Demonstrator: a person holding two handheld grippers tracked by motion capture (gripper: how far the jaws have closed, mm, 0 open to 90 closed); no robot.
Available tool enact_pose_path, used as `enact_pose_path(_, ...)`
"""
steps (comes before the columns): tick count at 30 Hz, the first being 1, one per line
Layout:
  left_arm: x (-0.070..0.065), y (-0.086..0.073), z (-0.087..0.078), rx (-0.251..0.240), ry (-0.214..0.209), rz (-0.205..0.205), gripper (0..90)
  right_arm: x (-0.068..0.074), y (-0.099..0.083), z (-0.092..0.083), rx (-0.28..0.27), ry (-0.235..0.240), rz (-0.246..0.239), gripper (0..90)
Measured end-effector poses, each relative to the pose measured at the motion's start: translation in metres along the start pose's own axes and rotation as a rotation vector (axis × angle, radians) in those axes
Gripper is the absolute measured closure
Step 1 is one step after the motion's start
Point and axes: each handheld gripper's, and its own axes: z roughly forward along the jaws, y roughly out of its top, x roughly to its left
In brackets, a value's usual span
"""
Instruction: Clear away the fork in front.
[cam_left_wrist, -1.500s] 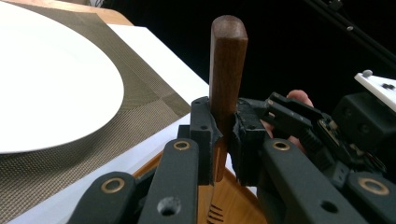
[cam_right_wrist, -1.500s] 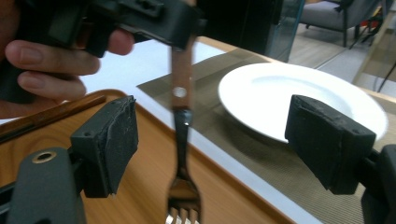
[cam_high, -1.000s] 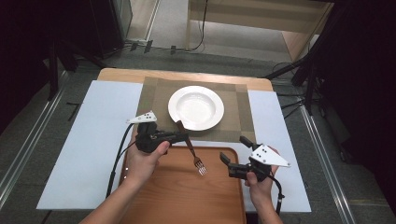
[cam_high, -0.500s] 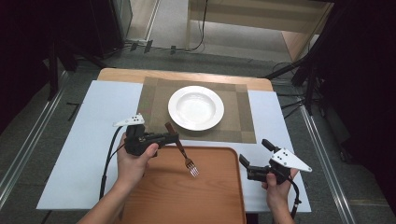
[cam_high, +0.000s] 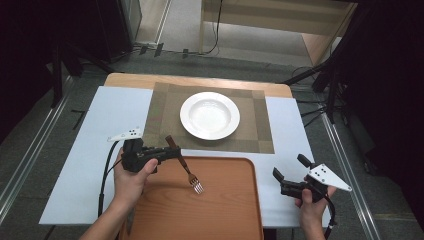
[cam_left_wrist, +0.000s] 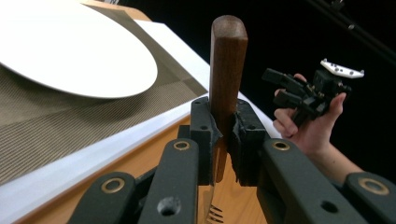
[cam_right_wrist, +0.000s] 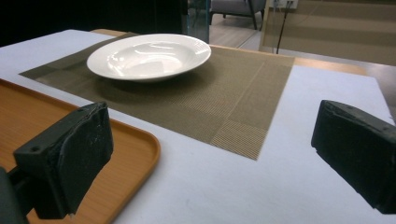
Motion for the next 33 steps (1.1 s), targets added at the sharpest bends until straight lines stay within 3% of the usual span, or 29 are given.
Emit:
enact_pose_path(15,0.003,-0.017,-0.028,-0.009,-0.026,-0.023,79.7,-0.029,-0.02,-0.012,0.009,-0.073,0.036,0.0)
enact_pose_path(33,0.008,-0.03,-0.051,-0.003,-0.051,-0.063,79.7,-0.032,-0.023,-0.016,-0.02,-0.075,0.015,0.0)
